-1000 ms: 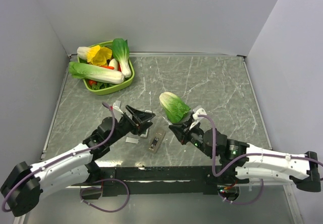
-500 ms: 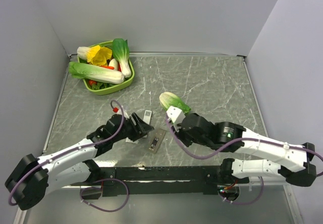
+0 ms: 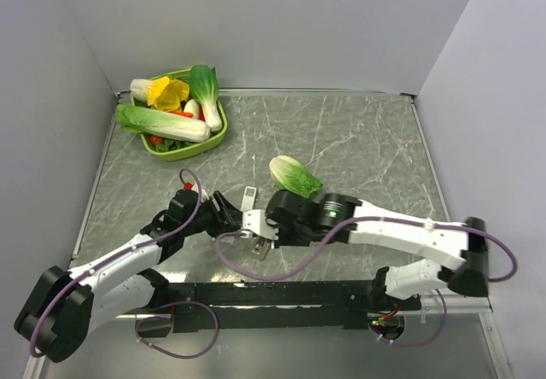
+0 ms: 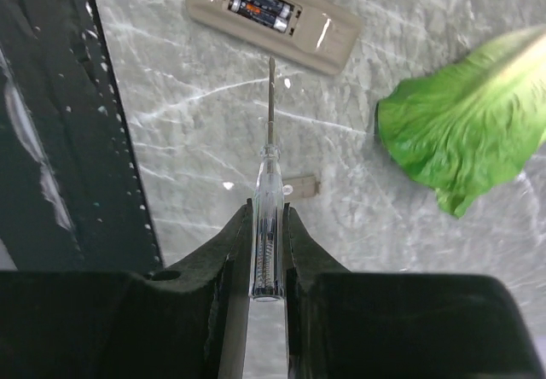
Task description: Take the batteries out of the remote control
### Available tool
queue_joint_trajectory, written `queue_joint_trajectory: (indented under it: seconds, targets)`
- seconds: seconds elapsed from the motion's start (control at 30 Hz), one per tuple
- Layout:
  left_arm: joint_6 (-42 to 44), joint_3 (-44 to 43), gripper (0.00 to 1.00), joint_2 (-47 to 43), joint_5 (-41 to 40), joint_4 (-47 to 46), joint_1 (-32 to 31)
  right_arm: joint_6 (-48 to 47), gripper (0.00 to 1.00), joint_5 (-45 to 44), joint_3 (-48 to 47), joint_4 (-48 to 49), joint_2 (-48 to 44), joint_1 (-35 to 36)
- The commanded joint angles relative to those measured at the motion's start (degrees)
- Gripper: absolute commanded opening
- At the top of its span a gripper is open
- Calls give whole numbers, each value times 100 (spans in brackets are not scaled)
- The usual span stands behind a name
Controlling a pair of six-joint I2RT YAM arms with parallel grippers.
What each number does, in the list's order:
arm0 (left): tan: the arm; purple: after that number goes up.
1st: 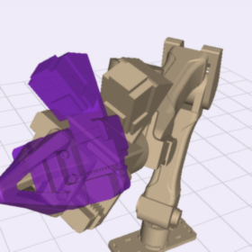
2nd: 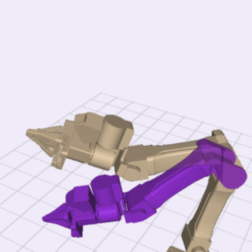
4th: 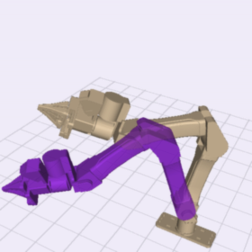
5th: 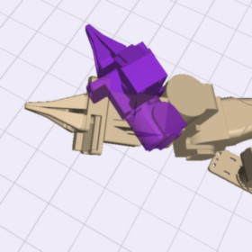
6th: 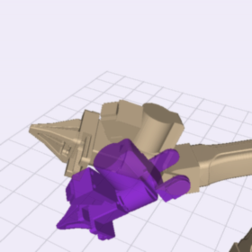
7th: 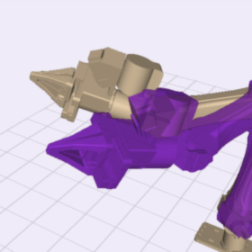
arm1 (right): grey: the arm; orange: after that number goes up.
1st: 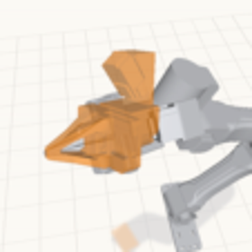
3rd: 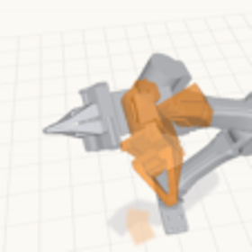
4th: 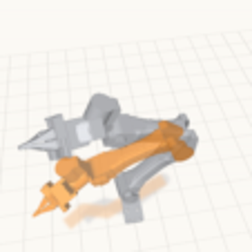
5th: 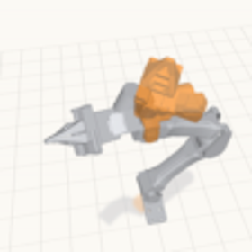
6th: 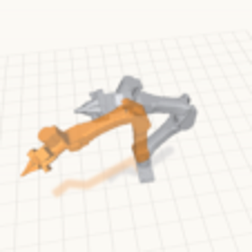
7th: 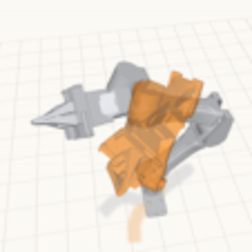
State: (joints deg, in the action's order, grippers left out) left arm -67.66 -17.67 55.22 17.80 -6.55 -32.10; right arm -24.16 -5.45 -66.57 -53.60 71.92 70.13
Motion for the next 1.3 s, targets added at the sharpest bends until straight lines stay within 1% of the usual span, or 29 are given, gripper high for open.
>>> queue_joint_trajectory:
  seconds: [0.0,0.07,0.23,0.33,0.67,0.97,1.27]
  targets:
    - [200,-114,61,330,671,-303,116,-922,0,-43,-725,-536,787,36]
    - [253,-131,58,436,707,-312,116,-976,0,0,-989,-738,1103,54]
    - [314,-9,48,604,576,-391,116,-985,0,237,-1305,-932,1491,62]
    - [385,53,46,744,566,-417,116,-915,0,185,-1507,-1011,1781,62]
    - [297,308,45,1087,707,-857,116,-915,0,238,-1728,-994,2264,62]
    - [209,431,39,1236,725,-1112,81,-827,0,220,-2036,-1047,2563,62]
    - [148,387,37,1561,681,-1323,-139,-809,0,247,-2168,-1108,2766,45]
